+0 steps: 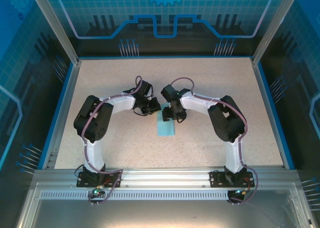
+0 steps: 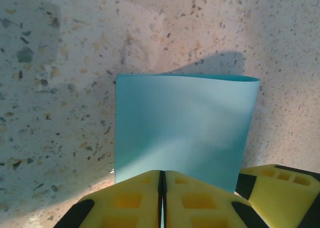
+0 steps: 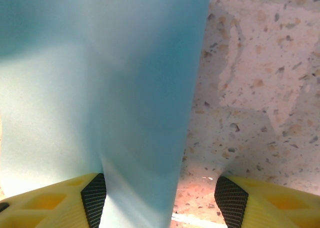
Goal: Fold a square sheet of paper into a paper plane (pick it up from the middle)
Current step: Hold the square sheet of paper at the center of the table.
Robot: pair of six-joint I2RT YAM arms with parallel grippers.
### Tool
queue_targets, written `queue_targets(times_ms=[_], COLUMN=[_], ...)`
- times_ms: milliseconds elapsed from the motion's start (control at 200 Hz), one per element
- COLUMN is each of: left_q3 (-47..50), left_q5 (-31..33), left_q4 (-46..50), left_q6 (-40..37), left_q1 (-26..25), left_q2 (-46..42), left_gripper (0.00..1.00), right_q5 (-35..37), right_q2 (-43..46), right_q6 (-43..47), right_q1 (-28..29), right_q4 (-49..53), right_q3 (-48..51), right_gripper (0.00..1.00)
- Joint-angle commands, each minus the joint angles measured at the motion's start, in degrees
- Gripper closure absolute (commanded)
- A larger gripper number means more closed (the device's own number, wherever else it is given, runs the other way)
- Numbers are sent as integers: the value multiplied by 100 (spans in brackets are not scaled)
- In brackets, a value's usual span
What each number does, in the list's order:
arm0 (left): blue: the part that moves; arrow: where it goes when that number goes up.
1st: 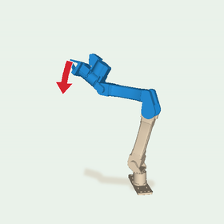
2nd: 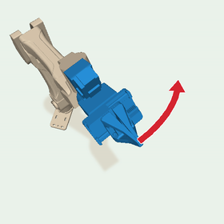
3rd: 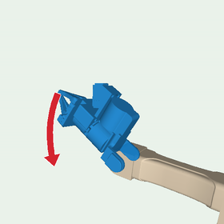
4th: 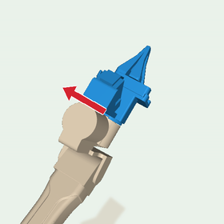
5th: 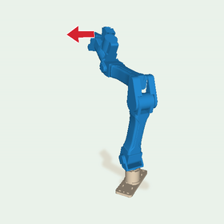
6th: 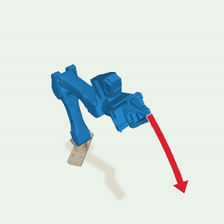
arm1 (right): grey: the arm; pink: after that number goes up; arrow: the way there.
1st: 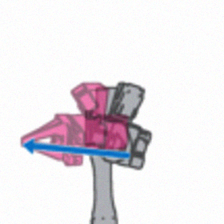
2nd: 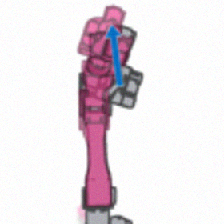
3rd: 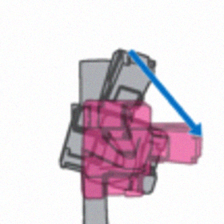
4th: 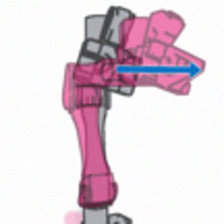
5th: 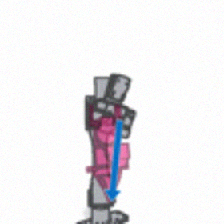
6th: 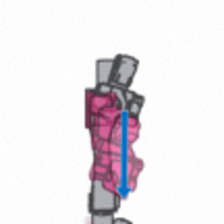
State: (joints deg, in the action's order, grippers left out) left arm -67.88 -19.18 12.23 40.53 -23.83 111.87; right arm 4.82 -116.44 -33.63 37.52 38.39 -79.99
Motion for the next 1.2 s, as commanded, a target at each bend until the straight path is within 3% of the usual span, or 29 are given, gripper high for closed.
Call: queue_targets(times_ms=[0,910,1195], left_q3=[-136,-235,-265], left_q5=[-165,32,172], left_q4=[116,387,569], left_q6=[-19,-219,-382], left_q1=[36,34,29], left_q2=[89,317,373], left_gripper=[87,88,91], right_q5=[92,-7,-342], right_q2=[-625,-679,51], right_q6=[-125,-126,-1], right_q1=[36,36,5], right_q4=[47,12,-264], right_q3=[243,271,409], right_gripper=[34,34,32])
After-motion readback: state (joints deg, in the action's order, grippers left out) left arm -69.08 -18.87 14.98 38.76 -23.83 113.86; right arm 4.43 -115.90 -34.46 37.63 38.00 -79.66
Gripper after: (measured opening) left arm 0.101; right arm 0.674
